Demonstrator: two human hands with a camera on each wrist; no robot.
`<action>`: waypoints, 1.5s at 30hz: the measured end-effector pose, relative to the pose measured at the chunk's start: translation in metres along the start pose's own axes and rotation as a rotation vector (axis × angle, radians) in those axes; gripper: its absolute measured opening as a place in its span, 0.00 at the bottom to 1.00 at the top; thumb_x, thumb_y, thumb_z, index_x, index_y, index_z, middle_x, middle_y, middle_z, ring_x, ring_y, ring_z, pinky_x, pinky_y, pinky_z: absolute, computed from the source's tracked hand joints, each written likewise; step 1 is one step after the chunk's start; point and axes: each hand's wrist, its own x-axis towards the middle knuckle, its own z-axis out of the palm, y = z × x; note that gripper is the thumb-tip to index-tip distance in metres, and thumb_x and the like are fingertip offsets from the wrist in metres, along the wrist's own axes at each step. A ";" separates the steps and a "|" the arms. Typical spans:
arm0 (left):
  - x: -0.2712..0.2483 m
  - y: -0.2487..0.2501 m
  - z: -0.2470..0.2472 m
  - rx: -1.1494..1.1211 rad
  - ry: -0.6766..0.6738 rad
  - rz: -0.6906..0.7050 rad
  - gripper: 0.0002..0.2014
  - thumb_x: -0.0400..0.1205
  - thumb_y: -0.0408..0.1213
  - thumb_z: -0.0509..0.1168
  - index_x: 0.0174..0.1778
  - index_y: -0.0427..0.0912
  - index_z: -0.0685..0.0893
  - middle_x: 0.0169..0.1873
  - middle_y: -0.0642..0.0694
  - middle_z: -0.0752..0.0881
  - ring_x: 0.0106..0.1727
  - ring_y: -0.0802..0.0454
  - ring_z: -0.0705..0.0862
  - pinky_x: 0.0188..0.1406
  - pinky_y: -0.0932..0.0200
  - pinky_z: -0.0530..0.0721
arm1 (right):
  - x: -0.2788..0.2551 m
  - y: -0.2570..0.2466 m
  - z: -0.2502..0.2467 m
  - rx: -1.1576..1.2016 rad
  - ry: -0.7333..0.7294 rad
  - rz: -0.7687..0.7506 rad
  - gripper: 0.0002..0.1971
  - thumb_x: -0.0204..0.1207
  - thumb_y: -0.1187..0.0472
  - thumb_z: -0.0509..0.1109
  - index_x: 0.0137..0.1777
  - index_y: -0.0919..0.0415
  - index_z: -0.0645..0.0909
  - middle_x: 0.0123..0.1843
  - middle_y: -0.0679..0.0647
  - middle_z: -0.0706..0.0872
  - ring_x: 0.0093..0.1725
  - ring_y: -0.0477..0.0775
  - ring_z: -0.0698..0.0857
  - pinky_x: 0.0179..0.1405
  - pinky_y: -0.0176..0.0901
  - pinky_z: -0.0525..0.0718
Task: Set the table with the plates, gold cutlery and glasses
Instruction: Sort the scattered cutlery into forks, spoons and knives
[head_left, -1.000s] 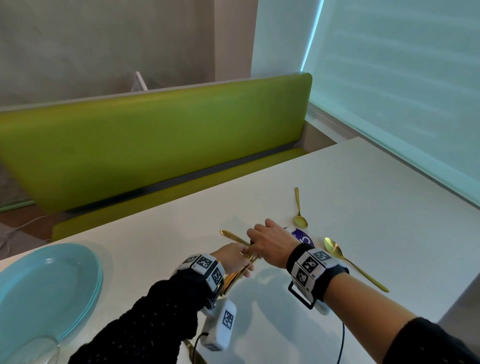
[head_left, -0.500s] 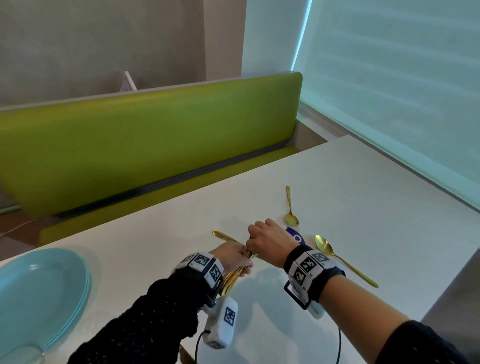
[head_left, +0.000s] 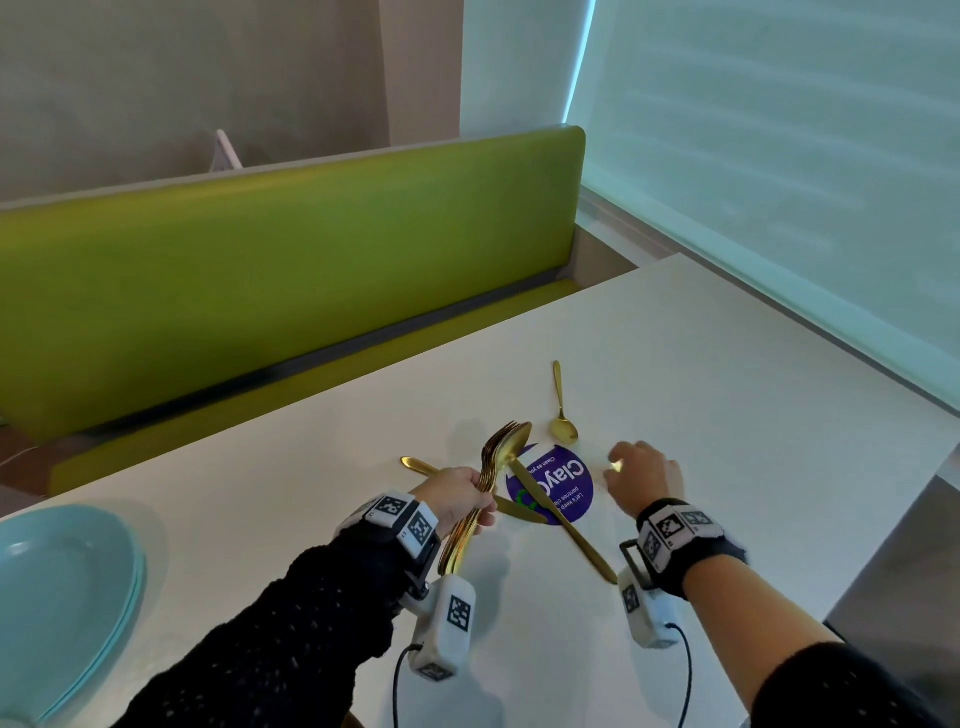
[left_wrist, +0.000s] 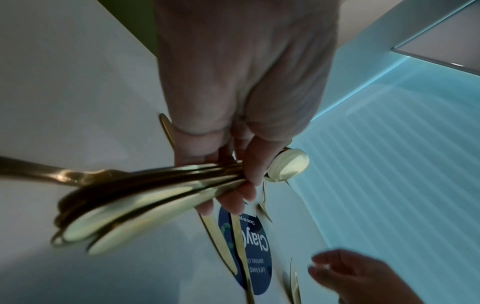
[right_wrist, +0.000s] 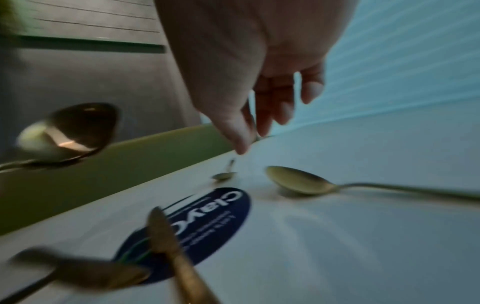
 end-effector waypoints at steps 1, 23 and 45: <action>0.001 0.001 0.002 -0.009 -0.002 0.000 0.06 0.85 0.27 0.57 0.45 0.39 0.77 0.38 0.43 0.82 0.39 0.51 0.82 0.43 0.58 0.83 | 0.002 0.009 0.001 -0.006 -0.036 0.090 0.14 0.81 0.55 0.60 0.61 0.57 0.81 0.60 0.55 0.84 0.61 0.57 0.82 0.60 0.47 0.76; 0.027 0.004 0.028 -0.141 0.060 -0.009 0.06 0.83 0.27 0.61 0.50 0.42 0.77 0.39 0.41 0.84 0.40 0.49 0.84 0.49 0.50 0.86 | 0.010 0.035 0.017 0.075 -0.221 0.346 0.11 0.80 0.66 0.59 0.52 0.65 0.83 0.52 0.60 0.88 0.52 0.59 0.87 0.48 0.44 0.83; 0.025 0.008 0.015 -0.247 0.070 0.075 0.04 0.83 0.27 0.61 0.47 0.40 0.77 0.35 0.39 0.85 0.36 0.45 0.85 0.47 0.46 0.85 | 0.002 -0.075 0.008 1.216 -0.564 0.199 0.05 0.79 0.61 0.68 0.43 0.61 0.82 0.17 0.45 0.79 0.14 0.39 0.72 0.12 0.28 0.68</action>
